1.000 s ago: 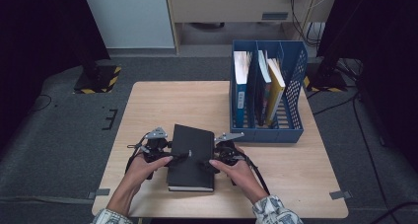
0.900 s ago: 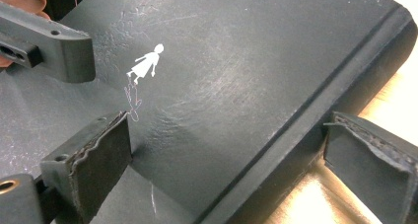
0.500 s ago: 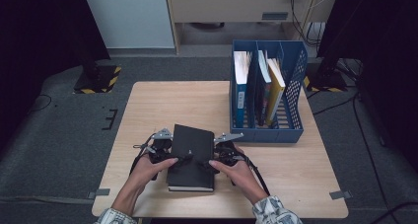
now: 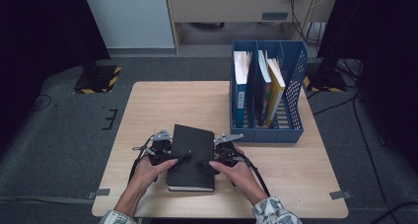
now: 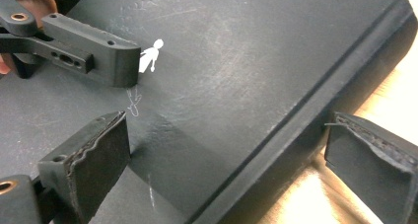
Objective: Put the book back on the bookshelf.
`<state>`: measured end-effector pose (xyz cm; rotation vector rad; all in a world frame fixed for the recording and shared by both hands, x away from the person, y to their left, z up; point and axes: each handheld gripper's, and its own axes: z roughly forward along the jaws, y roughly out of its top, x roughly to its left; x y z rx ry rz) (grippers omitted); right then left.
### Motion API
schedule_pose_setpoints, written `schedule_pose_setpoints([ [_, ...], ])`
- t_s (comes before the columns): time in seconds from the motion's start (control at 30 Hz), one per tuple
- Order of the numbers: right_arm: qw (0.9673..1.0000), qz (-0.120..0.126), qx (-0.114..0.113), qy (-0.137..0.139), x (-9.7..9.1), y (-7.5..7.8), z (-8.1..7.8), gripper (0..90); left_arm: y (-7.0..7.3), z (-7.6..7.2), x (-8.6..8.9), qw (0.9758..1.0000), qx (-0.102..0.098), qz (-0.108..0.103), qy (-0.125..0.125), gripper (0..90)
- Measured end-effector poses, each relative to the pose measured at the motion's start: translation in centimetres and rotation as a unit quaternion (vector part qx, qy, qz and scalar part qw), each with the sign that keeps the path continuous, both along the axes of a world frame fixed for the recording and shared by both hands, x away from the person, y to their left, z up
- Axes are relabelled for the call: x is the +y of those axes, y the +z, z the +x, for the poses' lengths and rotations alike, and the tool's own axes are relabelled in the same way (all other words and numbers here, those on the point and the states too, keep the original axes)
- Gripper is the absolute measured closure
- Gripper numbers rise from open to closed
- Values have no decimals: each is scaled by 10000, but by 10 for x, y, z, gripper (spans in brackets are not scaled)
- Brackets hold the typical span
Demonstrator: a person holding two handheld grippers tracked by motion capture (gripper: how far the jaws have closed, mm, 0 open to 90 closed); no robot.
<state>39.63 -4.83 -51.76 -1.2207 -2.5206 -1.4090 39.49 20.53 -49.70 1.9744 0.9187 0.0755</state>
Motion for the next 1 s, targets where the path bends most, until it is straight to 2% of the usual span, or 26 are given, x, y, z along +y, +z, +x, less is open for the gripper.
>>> schedule_pose_setpoints([
  [0.33, 9999, 103, 54, -60, -6, -4, 2, 33, 2, -3, -1, 9999, -140, 79, -5, 383],
  [0.47, 9998, 171, 119, -15, -7, -5, 4, 23, 4, -4, -2, 9998, -193, 109, -18, 384],
  [0.7, 9984, 438, 324, 123, -10, -12, 9, 1, 7, -8, -3, 9992, -346, 203, -52, 391],
  [1.0, 9978, 529, 348, 170, -11, -13, 10, 0, 10, -11, -3, 9988, -439, 223, -25, 401],
])
